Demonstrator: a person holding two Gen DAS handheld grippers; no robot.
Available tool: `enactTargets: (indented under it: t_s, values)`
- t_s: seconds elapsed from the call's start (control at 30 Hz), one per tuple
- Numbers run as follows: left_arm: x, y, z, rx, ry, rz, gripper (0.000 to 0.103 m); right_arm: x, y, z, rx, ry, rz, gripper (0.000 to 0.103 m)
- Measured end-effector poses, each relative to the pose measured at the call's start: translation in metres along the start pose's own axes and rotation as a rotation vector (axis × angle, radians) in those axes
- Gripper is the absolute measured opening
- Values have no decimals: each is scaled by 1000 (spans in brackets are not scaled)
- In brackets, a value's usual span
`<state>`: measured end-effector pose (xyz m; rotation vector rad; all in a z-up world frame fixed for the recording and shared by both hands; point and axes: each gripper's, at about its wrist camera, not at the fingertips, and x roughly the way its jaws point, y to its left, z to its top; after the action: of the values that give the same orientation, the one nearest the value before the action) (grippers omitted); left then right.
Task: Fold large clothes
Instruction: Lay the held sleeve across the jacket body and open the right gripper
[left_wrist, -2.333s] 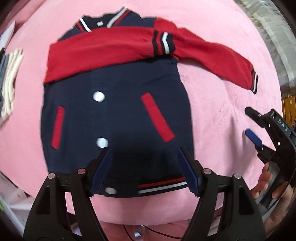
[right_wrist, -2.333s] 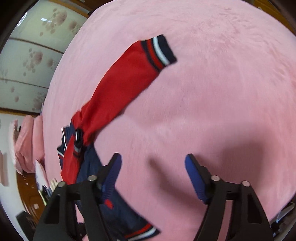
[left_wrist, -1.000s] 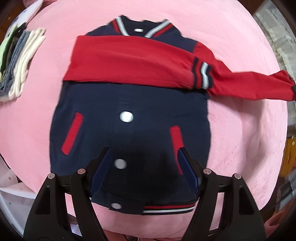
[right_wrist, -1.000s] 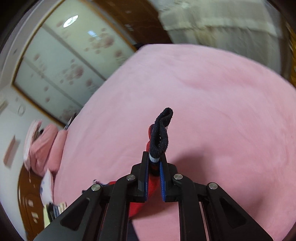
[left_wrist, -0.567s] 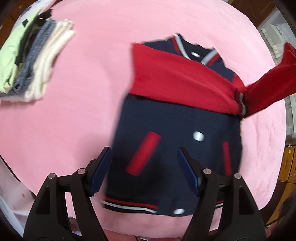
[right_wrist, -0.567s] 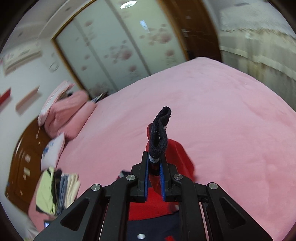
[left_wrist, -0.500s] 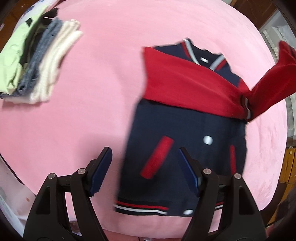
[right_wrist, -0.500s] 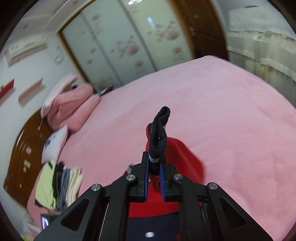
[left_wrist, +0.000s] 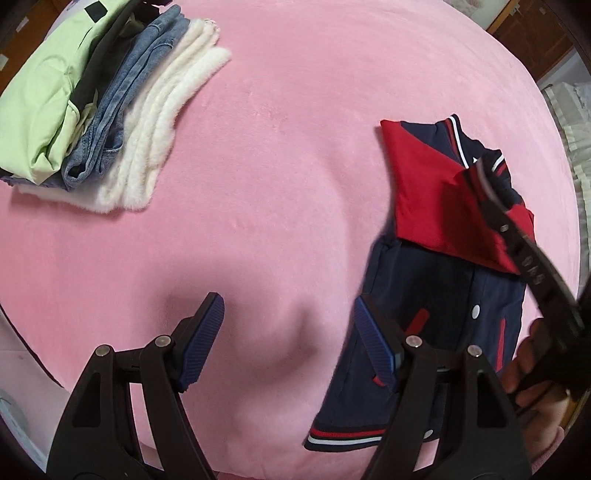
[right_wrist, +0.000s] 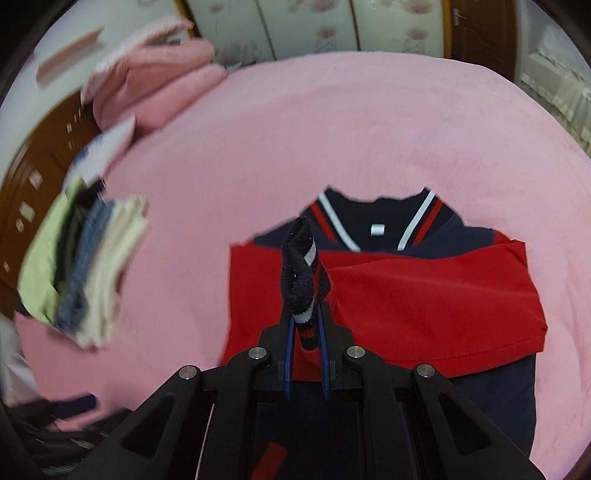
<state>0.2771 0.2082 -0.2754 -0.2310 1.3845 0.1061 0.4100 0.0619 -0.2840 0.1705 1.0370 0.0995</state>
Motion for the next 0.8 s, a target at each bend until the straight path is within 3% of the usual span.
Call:
enactTargets:
  t_s: [0.1, 0.17, 0.27, 0.43, 0.53, 0.63, 0.77, 0.8]
  values:
    - [3, -4, 1, 11, 3, -1, 70, 26, -9, -9, -2, 34, 55, 30]
    - [5, -9, 2, 19, 5, 0, 70, 32, -17, -10, 22, 38, 117, 51]
    - [5, -18, 4, 36, 1, -13, 70, 18, -19, -15, 28, -2, 115, 59]
    - [7, -50, 5, 87, -8, -118, 70, -8, -37, -16, 44, 3, 70, 59]
    - [9, -77, 9, 95, -42, -244, 59, -24, -70, -18, 136, 7, 91, 56]
    - [21, -107, 16, 81, -48, -338, 43, -38, -107, -20, 214, 22, 103, 33]
    - [46, -145, 29, 76, -7, -413, 21, -29, -147, -25, 261, 39, 129, 20]
    - [52, -152, 32, 75, 2, -412, 21, -25, -153, -26, 263, 53, 130, 17]
